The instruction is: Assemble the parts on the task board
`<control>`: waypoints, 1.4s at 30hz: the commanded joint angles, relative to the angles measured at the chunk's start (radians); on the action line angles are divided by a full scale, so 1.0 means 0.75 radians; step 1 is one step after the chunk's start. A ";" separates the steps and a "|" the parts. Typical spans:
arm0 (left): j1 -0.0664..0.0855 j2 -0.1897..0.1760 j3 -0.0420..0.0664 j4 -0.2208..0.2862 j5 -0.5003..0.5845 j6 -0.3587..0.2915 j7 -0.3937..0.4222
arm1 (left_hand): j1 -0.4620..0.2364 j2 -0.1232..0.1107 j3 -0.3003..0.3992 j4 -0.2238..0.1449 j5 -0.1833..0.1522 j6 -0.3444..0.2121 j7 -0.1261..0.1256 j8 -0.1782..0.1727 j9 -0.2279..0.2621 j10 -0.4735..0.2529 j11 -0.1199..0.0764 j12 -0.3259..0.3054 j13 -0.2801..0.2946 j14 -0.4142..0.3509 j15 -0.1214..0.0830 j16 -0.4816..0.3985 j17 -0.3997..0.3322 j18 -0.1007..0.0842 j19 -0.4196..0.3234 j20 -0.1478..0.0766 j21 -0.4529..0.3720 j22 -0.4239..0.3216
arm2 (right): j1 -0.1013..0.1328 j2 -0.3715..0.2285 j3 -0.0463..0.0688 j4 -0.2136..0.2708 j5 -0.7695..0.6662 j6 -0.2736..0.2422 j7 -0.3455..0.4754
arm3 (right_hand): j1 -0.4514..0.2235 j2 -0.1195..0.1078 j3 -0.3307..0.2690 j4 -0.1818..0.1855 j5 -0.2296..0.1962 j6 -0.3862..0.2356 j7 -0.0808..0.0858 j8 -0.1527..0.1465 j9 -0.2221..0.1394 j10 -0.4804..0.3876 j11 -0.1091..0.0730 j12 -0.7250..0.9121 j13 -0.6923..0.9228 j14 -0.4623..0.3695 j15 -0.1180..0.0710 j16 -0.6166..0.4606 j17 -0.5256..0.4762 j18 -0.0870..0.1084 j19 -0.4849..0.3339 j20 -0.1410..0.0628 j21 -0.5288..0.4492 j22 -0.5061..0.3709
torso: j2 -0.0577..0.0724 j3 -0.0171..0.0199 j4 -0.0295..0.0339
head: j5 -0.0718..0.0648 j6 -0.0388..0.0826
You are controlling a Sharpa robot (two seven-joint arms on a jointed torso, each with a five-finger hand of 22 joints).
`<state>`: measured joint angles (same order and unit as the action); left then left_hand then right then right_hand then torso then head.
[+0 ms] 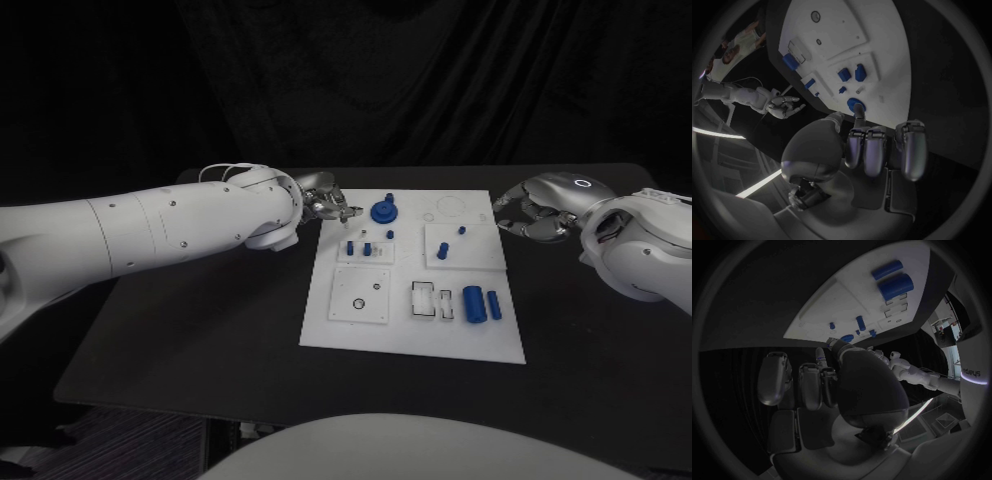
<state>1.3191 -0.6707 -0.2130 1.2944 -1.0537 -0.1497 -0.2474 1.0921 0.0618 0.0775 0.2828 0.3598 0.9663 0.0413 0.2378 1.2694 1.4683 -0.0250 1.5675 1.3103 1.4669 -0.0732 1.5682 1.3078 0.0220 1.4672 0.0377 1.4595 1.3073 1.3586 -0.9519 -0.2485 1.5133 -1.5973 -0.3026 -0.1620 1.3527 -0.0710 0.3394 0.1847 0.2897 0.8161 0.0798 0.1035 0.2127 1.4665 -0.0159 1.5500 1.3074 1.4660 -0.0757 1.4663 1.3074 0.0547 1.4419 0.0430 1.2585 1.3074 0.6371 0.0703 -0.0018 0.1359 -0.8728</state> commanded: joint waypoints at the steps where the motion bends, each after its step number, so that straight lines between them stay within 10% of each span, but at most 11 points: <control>1: 0.043 -0.001 0.002 0.000 0.081 0.225 0.028 | 0.084 -0.013 0.027 -0.025 0.052 -0.012 -0.004 -0.007 -0.002 0.137 -0.005 0.004 0.347 0.139 -0.004 0.003 0.351 0.006 0.065 -0.001 0.011 0.306 | -0.003 0.001 0.001 -0.003 -0.003 -0.003 -0.025 | -0.005 0.004 0.010 -0.001 -0.008 0.010 0.003 -0.005 -0.001 0.096 0.011 -0.006 0.317 0.089 0.013 -0.006 0.223 0.017 -0.008 0.004 -0.004 0.230 | -0.001 0.0001 -0.0009 | -0.001 0.000; 8: 0.118 0.044 0.002 -0.074 0.208 0.558 -0.126 | 0.189 -0.030 0.079 -0.057 0.054 -0.028 0.000 -0.026 -0.017 0.137 -0.002 0.004 0.347 0.139 -0.001 0.003 0.351 0.005 0.064 0.000 0.014 0.306 | -0.003 0.013 0.001 -0.011 -0.003 -0.015 -0.021 | -0.005 0.004 0.010 -0.002 -0.008 0.010 0.003 -0.005 -0.001 0.098 0.011 -0.005 0.319 0.090 0.013 -0.004 0.225 0.017 -0.007 0.004 0.000 0.231 | 0.000 0.0018 -0.0042 | -0.002 0.000; 18: 0.142 0.193 0.002 -0.261 0.237 0.882 -0.351 | 0.168 -0.052 0.071 -0.022 -0.058 0.013 0.005 -0.059 -0.077 0.137 0.004 0.004 0.347 0.139 0.003 0.003 0.351 0.004 0.065 0.005 0.017 0.307 | -0.003 0.030 0.001 -0.016 -0.003 -0.021 -0.014 | -0.005 0.004 0.011 -0.002 -0.008 0.011 0.002 -0.005 -0.002 0.099 0.011 -0.004 0.320 0.091 0.013 -0.002 0.227 0.017 -0.007 0.004 0.000 0.231 | -0.002 0.0072 -0.0027 | -0.007 0.000; 32: 0.143 0.311 0.002 -0.417 0.240 0.924 -0.407 | 0.050 -0.037 0.000 0.008 -0.250 0.051 0.012 -0.086 -0.117 0.137 0.010 0.004 0.347 0.139 0.008 0.003 0.351 0.002 0.071 0.009 0.028 0.310 | -0.003 0.043 0.001 -0.017 -0.002 -0.029 -0.009 | -0.005 0.004 0.011 -0.002 -0.008 0.011 0.002 -0.005 -0.002 0.099 0.011 -0.004 0.320 0.091 0.013 -0.002 0.227 0.017 -0.007 0.004 0.000 0.231 | 0.007 -0.0023 -0.0127 | 0.003 0.000; 42: 0.132 0.351 0.002 -0.457 0.240 0.877 -0.351 | 0.061 -0.029 0.001 -0.002 -0.226 0.044 0.012 -0.096 -0.123 0.137 0.009 0.004 0.347 0.139 0.008 0.003 0.351 0.002 0.071 0.010 0.028 0.310 | -0.003 0.043 0.001 -0.010 -0.002 -0.037 -0.005 | -0.005 0.004 0.011 -0.004 -0.008 0.012 0.002 -0.005 -0.002 0.099 0.011 -0.004 0.320 0.091 0.013 -0.002 0.227 0.016 -0.006 0.004 0.001 0.231 | 0.015 -0.0027 -0.0181 | 0.005 0.000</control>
<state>1.4216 -0.4109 -0.2125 0.9549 -0.8835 0.5129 -0.5344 1.1348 0.0338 0.0775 0.2855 0.1875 0.9974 0.0533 0.1682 1.1784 1.4682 -0.0251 1.5674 1.3105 1.4669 -0.0732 1.5682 1.3076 0.0220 1.4672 0.0378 1.4757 1.3073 1.3585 -0.9185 -0.2483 1.5026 -1.5968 -0.3111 -0.1600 1.3527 -0.0709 0.3423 0.1819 0.2897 0.8196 0.0834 0.1035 0.2129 1.4666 -0.0160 1.5500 1.3073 1.4660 -0.0757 1.4664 1.3073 0.0547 1.4419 0.0430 1.2585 1.3080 0.6460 0.0688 -0.0145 0.1406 -0.8728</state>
